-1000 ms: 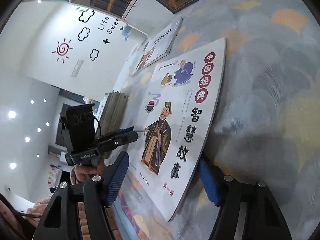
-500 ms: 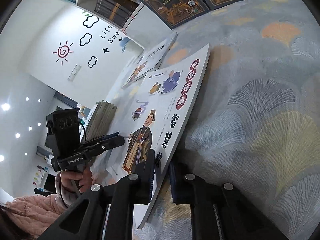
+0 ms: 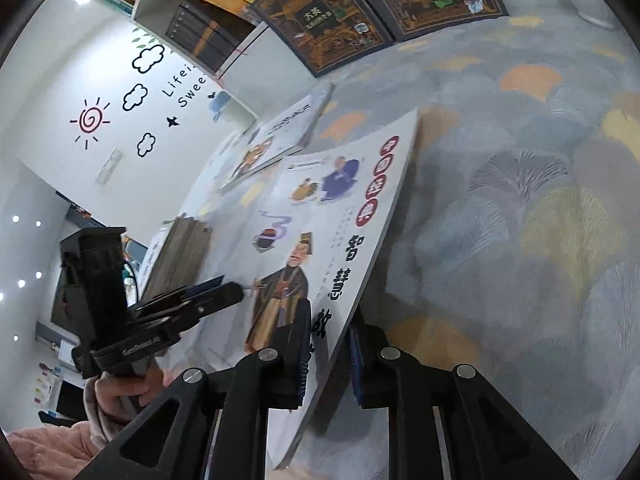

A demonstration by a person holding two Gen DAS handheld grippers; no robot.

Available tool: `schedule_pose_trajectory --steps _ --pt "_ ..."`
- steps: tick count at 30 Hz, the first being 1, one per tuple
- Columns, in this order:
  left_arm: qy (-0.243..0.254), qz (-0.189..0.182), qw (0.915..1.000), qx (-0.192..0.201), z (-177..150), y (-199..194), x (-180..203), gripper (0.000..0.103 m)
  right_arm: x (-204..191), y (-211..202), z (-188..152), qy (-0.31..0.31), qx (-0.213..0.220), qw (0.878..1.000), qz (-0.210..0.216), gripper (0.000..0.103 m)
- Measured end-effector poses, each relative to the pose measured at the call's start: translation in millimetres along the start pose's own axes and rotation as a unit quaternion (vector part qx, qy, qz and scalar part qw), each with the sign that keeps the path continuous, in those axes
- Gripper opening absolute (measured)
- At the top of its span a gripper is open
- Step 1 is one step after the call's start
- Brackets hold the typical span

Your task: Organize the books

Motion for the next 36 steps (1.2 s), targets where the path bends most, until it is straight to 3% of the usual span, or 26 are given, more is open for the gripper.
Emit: schedule_pose_trajectory --steps 3,6,17,29,36 --pt "-0.039 -0.038 0.9985 -0.009 2 0 -12 0.024 -8 -5 -3 -0.015 0.005 1.0 -0.015 0.017" --pt "-0.027 -0.026 0.9993 -0.002 1 -7 -6 0.024 -24 -8 -6 -0.032 0.01 0.999 -0.019 0.017" --pt "-0.036 -0.052 0.9971 0.042 6 -59 -18 0.024 -92 -22 -8 -0.1 0.045 0.993 -0.04 0.018" --pt "-0.024 -0.006 0.993 0.115 11 -144 -70 0.025 -176 7 5 -0.151 0.064 0.986 0.0 0.018" --pt "-0.059 0.036 0.9863 0.149 -2 -193 -124 0.025 -238 49 7 -0.192 0.052 0.979 0.048 0.019"
Point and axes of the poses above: each gripper's, at about its wrist camera, not at the fingertips, and y roughly the way its jaws point, x to its right, z to its top, the point moved 1 cm from there along y, roughly the way its jaws point
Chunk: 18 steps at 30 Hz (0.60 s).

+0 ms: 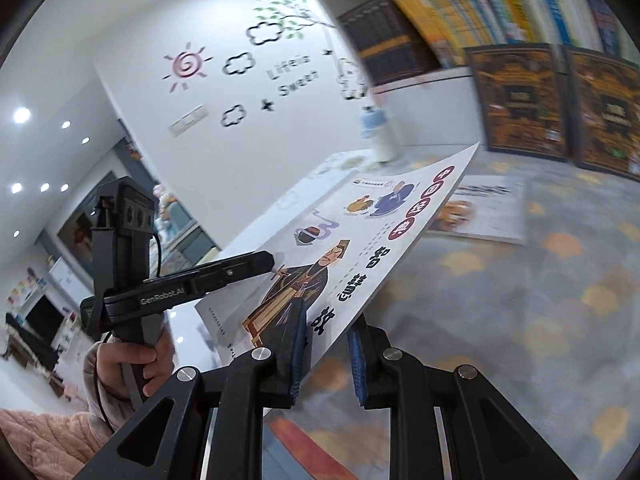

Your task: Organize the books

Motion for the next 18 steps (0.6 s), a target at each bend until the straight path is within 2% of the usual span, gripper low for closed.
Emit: schedule_pose_trajectory --steps 4,10,18 --pt "-0.007 0.038 0.9991 0.015 -2 -21 -28 0.025 -21 29 1 -0.007 -0.009 1.0 0.023 0.019" --pt "-0.031 0.067 0.997 0.023 -11 -39 -67 0.028 -43 71 -7 -0.006 -0.026 0.999 0.045 0.019" --pt "-0.054 0.076 0.9956 0.004 -30 -30 -95 0.028 -42 106 -25 0.023 -0.059 0.997 0.053 0.019"
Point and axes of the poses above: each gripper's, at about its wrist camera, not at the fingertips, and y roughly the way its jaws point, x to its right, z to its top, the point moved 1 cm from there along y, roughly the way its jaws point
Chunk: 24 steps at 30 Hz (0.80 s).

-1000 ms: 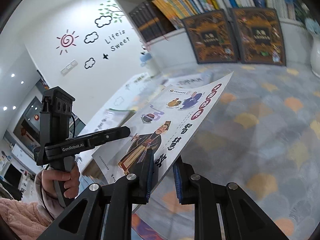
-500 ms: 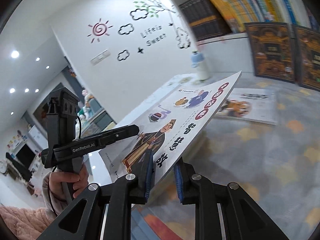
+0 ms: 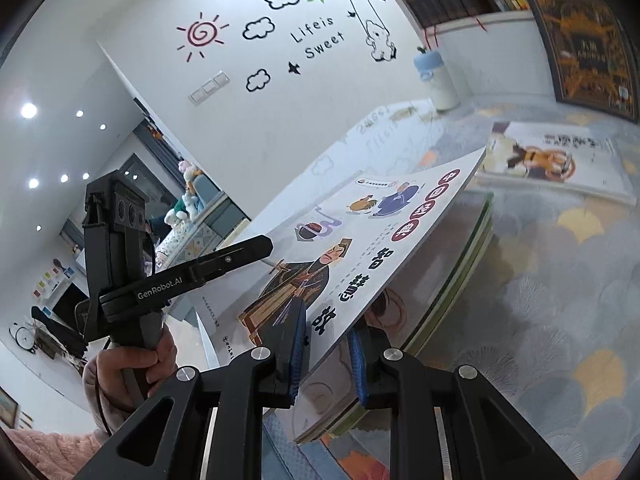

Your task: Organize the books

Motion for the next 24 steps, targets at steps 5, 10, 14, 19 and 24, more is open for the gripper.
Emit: schedule_pose_trajectory --steps 5,10,14,19,24 --pt "0.002 0.008 0.9999 -0.008 -5 9 -2 0.029 0 6 -3 -0.006 -0.007 1.0 -0.017 0.019" --pt "0.017 0.038 0.999 -0.014 -8 17 0 0.035 1 12 -6 -0.01 -0.02 0.999 -0.024 0.021" --pt "0.03 0.061 0.9976 -0.015 -8 18 5 0.05 -2 18 -9 -0.012 -0.037 0.999 -0.028 0.029" --pt "0.04 0.079 0.996 -0.01 -5 19 12 0.082 -10 22 -8 -0.032 -0.057 0.998 -0.018 0.062" --pt "0.037 0.072 0.9966 -0.018 3 20 17 0.083 -14 13 -5 -0.048 -0.059 0.996 -0.037 0.082"
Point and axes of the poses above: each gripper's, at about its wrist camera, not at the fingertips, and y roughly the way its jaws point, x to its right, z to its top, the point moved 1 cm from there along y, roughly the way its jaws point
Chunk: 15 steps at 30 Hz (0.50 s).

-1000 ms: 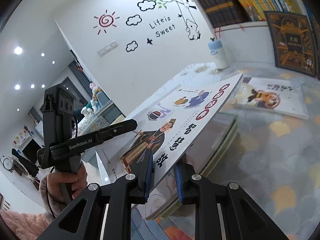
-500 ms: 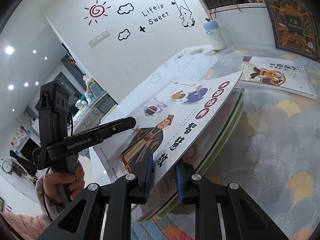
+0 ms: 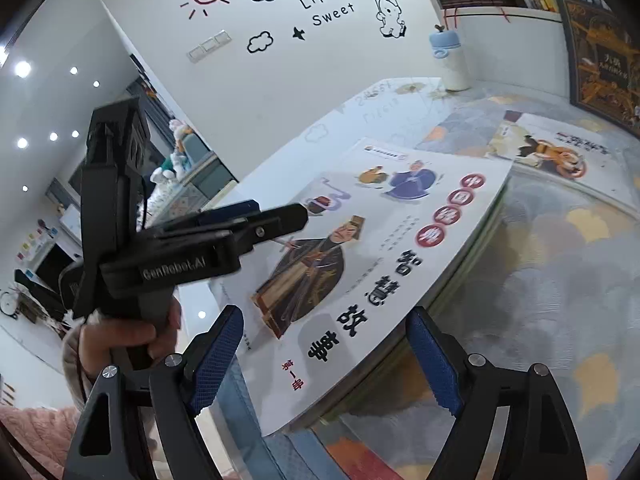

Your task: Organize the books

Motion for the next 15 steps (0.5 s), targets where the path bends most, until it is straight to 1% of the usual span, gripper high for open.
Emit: schedule_pose_trajectory --steps 2,5,9,12,13,15 --pt "0.002 -0.006 1.0 0.001 6 -2 4 0.083 7 -10 1 0.002 0.014 1.0 0.007 0.082" --pt "0.006 -0.023 0.9997 0.004 20 -3 17 0.083 23 -27 5 0.021 0.03 0.999 0.002 0.082" --pt "0.011 -0.059 0.9982 0.004 54 4 53 0.083 58 -64 17 0.054 0.067 0.996 -0.004 0.082" --pt "0.002 -0.079 0.9968 0.012 78 12 84 0.083 98 -100 30 0.097 0.103 0.99 -0.003 0.082" --pt "-0.005 -0.085 0.9963 0.013 84 17 98 0.083 120 -115 34 0.124 0.119 0.985 -0.007 0.082" --pt "-0.011 -0.095 0.9953 0.015 91 31 128 0.085 155 -133 39 0.157 0.136 0.978 -0.015 0.082"
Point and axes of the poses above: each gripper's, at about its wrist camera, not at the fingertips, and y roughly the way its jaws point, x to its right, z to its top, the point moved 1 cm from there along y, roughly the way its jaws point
